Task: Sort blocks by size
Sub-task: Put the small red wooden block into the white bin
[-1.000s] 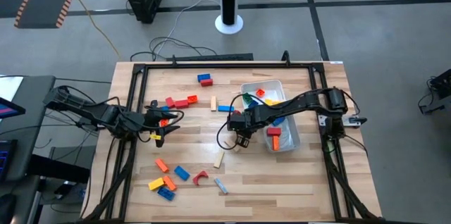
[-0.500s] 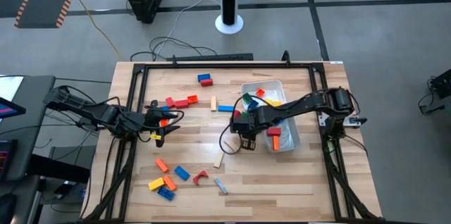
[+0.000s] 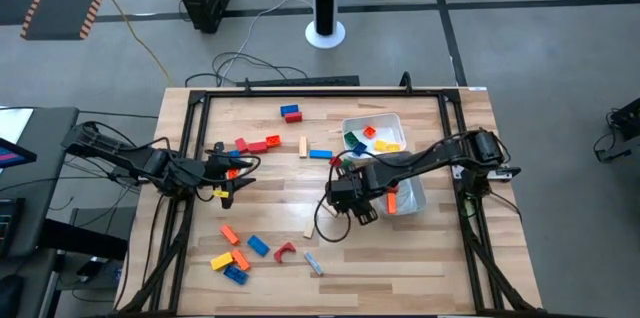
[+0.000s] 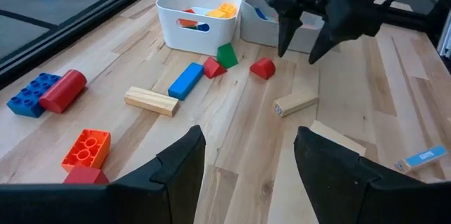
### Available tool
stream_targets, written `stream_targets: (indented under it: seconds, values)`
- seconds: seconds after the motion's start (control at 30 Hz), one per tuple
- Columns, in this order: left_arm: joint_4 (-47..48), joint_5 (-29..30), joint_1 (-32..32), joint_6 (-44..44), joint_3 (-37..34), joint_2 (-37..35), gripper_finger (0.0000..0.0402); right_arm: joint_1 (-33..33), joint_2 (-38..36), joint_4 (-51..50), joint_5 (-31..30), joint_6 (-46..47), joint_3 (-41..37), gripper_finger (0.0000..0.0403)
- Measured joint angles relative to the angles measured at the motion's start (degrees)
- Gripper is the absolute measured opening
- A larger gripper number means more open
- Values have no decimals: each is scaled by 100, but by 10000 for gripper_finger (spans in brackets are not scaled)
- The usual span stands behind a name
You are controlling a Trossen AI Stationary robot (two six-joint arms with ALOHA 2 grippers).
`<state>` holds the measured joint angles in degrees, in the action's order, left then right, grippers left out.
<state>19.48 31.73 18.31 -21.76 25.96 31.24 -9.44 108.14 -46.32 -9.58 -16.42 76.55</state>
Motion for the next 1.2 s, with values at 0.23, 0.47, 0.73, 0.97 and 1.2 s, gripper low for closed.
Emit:
stream_targets:
  seconds: [0.23,0.47,0.73,0.97,1.2]
  values:
    - [-110,18,0,-154,0,1,208,215,0,8,-18,-1210,1,320]
    - [-96,35,0,-254,0,257,208,509,0,143,-38,-1545,1,311]
    - [-94,37,0,-293,0,693,208,589,261,239,7,-1858,12,310]
    - [-117,46,0,-275,2,706,208,616,562,243,-90,-1979,29,310]
    - [-107,48,0,-256,2,673,208,807,562,159,-95,-1988,34,269]
